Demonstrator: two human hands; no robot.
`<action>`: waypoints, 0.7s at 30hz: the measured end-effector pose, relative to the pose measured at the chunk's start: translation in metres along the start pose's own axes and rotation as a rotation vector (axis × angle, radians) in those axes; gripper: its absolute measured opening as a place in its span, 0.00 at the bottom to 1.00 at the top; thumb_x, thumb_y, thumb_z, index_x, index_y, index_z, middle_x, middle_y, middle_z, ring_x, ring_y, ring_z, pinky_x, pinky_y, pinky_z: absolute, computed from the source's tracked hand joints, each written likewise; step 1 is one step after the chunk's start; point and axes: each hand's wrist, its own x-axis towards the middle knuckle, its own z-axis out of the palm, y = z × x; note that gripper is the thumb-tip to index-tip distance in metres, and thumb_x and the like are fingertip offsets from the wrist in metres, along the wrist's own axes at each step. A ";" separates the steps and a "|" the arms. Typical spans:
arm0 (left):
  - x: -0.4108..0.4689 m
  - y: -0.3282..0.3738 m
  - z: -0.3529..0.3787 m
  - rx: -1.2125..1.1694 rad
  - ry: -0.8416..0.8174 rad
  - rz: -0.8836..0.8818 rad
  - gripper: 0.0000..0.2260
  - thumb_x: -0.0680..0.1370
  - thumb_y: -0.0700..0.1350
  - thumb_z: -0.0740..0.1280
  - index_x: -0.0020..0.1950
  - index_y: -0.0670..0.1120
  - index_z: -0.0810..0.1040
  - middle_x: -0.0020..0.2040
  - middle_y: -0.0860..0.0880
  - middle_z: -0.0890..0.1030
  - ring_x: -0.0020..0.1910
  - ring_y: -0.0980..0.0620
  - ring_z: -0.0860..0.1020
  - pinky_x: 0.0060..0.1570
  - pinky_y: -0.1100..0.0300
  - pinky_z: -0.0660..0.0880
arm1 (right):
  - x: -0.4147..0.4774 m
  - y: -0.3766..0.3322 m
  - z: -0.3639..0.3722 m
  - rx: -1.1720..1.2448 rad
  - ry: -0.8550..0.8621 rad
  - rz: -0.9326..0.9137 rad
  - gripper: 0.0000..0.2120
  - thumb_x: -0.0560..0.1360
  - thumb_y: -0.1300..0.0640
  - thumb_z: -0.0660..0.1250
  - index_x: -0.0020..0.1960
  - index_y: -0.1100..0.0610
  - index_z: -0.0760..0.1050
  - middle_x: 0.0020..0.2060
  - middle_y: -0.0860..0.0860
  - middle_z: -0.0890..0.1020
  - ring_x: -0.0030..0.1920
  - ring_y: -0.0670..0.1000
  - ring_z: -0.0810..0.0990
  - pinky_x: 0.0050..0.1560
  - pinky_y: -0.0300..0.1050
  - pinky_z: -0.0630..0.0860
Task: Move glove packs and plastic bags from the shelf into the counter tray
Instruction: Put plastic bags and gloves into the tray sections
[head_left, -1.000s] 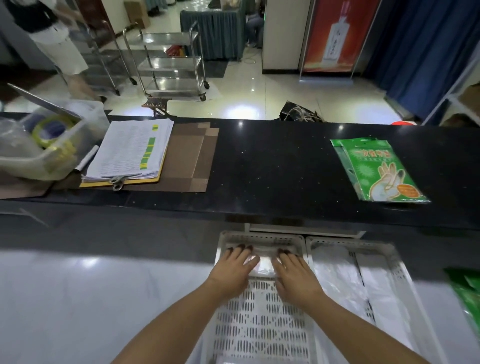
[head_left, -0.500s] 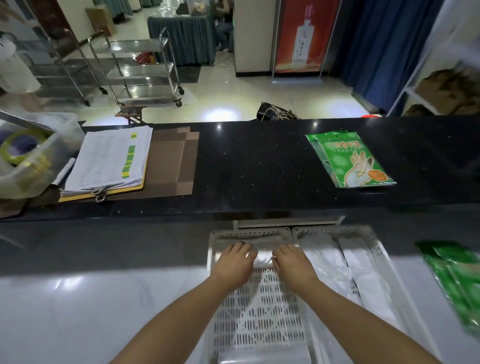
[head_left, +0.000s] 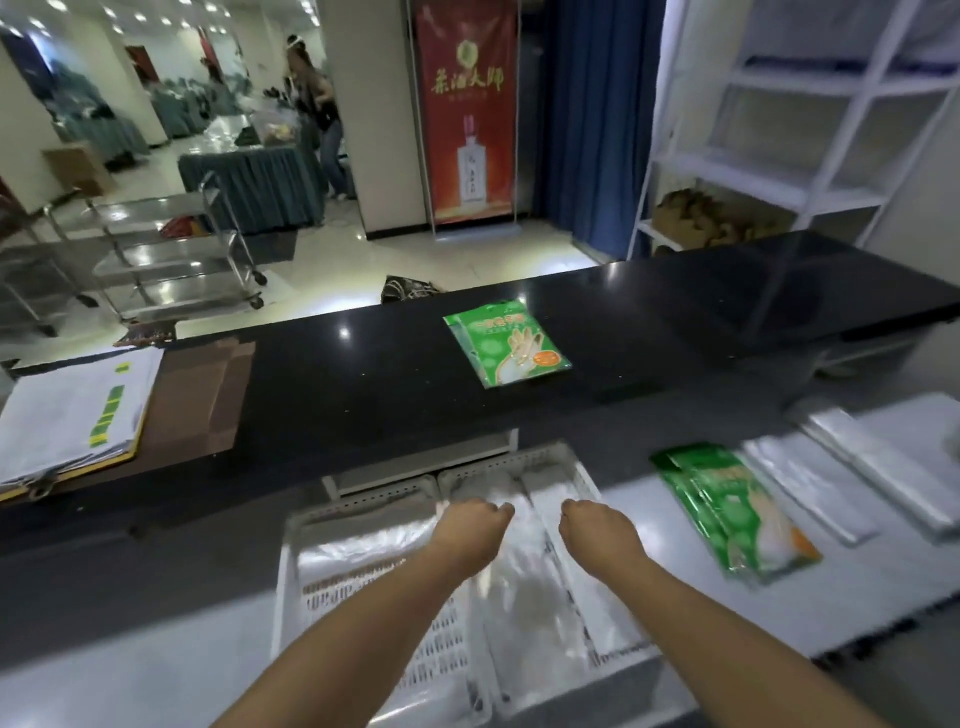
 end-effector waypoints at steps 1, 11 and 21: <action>0.007 0.024 -0.007 0.010 0.010 0.010 0.14 0.77 0.35 0.59 0.61 0.43 0.73 0.48 0.41 0.81 0.47 0.39 0.79 0.39 0.52 0.69 | -0.011 0.025 -0.002 0.016 0.003 0.015 0.13 0.77 0.62 0.55 0.58 0.55 0.73 0.51 0.52 0.82 0.50 0.57 0.81 0.41 0.46 0.71; 0.075 0.252 -0.034 0.039 -0.032 0.166 0.09 0.77 0.35 0.57 0.50 0.39 0.76 0.47 0.38 0.81 0.47 0.37 0.79 0.41 0.53 0.65 | -0.120 0.245 -0.015 0.049 -0.026 0.209 0.12 0.78 0.61 0.57 0.58 0.56 0.76 0.56 0.55 0.81 0.53 0.58 0.81 0.50 0.49 0.77; 0.143 0.385 -0.045 0.009 -0.011 0.302 0.12 0.79 0.43 0.58 0.58 0.45 0.76 0.52 0.42 0.82 0.51 0.38 0.80 0.45 0.52 0.72 | -0.170 0.384 -0.017 0.182 -0.025 0.439 0.06 0.78 0.56 0.55 0.50 0.55 0.70 0.48 0.53 0.80 0.48 0.56 0.79 0.39 0.44 0.69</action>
